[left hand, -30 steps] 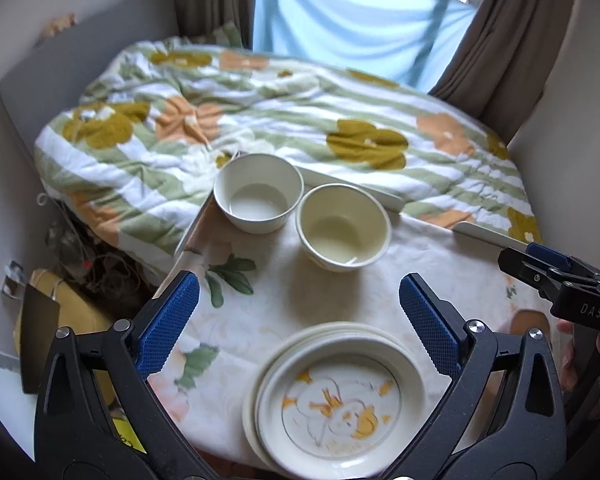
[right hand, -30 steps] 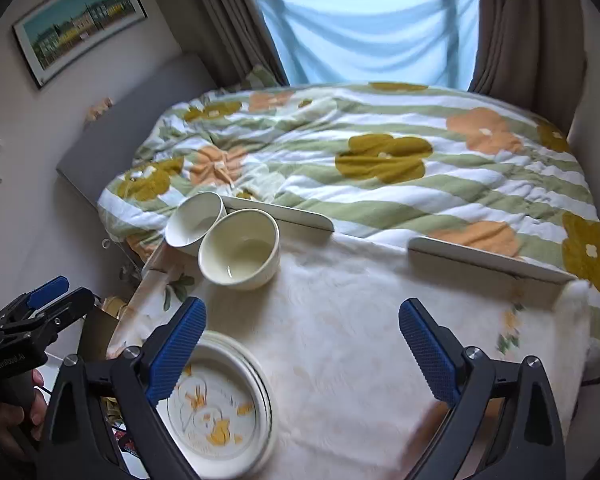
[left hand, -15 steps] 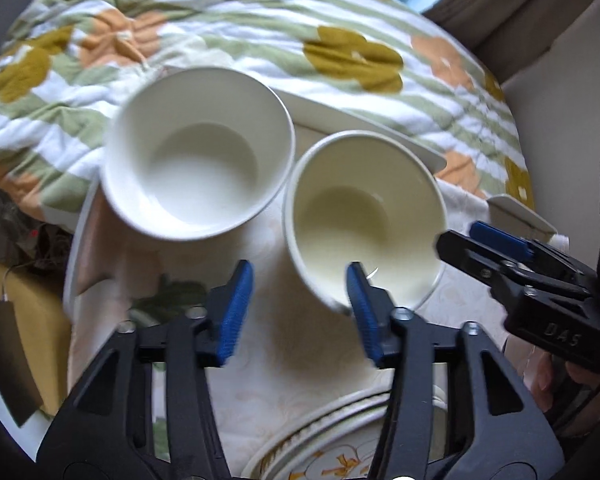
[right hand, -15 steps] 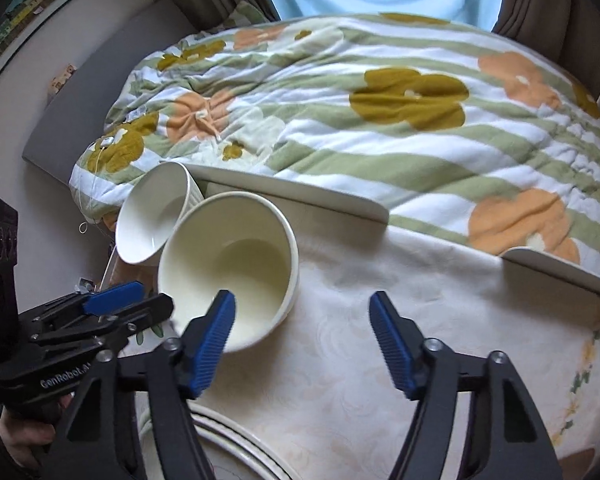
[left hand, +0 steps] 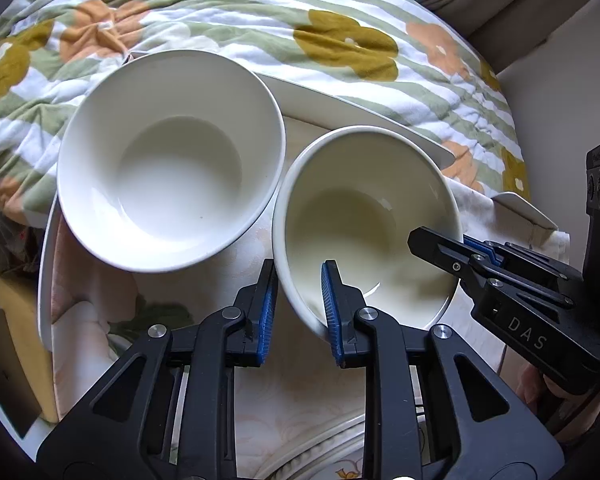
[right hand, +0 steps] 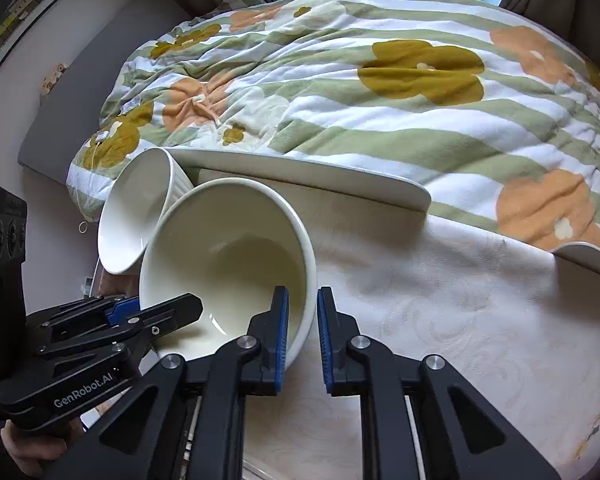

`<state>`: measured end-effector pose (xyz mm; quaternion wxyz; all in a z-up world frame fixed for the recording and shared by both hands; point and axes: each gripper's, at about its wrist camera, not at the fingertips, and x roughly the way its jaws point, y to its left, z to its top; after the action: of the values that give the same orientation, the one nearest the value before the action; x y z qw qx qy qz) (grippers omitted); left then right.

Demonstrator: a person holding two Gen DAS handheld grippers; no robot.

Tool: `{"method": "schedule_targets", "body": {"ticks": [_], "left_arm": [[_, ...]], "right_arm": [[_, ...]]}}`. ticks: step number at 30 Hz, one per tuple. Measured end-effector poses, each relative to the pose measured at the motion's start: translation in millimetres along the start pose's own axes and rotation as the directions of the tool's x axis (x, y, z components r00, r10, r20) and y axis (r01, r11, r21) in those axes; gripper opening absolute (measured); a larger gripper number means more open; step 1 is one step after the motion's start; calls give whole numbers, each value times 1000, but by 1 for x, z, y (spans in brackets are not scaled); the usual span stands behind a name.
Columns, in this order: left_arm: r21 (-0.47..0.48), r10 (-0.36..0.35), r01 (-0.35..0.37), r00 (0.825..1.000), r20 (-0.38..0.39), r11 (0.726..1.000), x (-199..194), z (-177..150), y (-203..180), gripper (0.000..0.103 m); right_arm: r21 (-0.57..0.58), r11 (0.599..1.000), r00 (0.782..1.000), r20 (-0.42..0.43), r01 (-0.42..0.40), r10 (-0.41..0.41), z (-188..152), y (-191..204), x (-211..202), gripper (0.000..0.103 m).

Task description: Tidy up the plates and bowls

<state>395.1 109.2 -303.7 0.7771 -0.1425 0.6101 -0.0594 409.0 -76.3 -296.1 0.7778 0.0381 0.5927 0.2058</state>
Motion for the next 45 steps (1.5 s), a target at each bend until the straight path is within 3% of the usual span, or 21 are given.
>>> {"method": "schedule_targets", "body": {"ticks": [11, 20, 28, 32, 39, 45], "left_arm": [[58, 36, -39, 998, 53, 998, -15, -8, -12, 19], [131, 36, -53, 991, 128, 990, -57, -25, -53, 20], [209, 4, -42, 983, 181, 977, -102, -62, -133, 19], [247, -46, 0, 982, 181, 969, -112, -89, -179, 20], [331, -112, 58, 983, 148, 942, -106, -136, -268, 20], [394, -109, 70, 991, 75, 916, -81, -162, -319, 20]], "right_arm": [[-15, 1000, 999, 48, -9, 10, -1, 5, -12, 13], [0, 1000, 990, 141, -11, 11, -20, -3, -61, 13], [29, 1000, 970, 241, -11, 4, -61, -31, -136, 13], [53, 999, 961, 275, 4, -19, -94, -61, -177, 13], [123, 991, 955, 282, 57, -90, -153, -117, -231, 13], [200, 976, 956, 255, 92, -142, -197, -157, -248, 13]]}}
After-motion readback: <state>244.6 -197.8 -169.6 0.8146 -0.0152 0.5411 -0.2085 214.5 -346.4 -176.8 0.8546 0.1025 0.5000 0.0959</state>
